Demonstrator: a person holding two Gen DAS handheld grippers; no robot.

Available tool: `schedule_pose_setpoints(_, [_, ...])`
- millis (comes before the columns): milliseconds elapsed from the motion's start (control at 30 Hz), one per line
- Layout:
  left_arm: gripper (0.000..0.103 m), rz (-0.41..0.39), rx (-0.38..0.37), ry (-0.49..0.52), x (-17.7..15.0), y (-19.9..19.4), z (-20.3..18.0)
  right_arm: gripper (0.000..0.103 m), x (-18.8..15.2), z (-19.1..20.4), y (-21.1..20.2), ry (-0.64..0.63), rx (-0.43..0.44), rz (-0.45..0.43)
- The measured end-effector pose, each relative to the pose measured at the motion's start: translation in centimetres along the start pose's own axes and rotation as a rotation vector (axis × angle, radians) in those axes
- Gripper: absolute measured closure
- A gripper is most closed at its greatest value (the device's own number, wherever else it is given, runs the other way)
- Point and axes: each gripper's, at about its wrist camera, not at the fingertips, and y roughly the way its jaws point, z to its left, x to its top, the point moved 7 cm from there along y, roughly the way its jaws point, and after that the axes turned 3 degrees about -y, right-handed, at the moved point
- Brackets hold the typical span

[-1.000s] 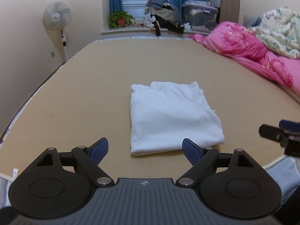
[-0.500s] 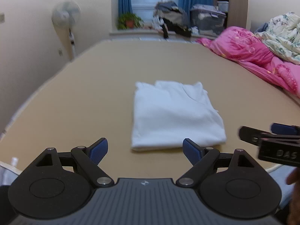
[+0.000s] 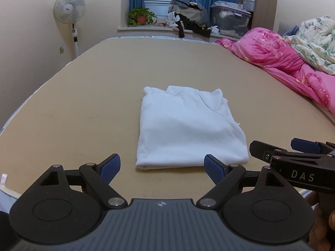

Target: Fold small clothes

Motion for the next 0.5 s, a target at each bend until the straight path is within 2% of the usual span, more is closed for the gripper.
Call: schedule_pose_setpoints(500, [0.013, -0.012, -0.010, -0.009, 0.06, -0.42, 0.22, 0.005, 0.07, 0.41, -0.12, -0.030, -0.015, -0.016])
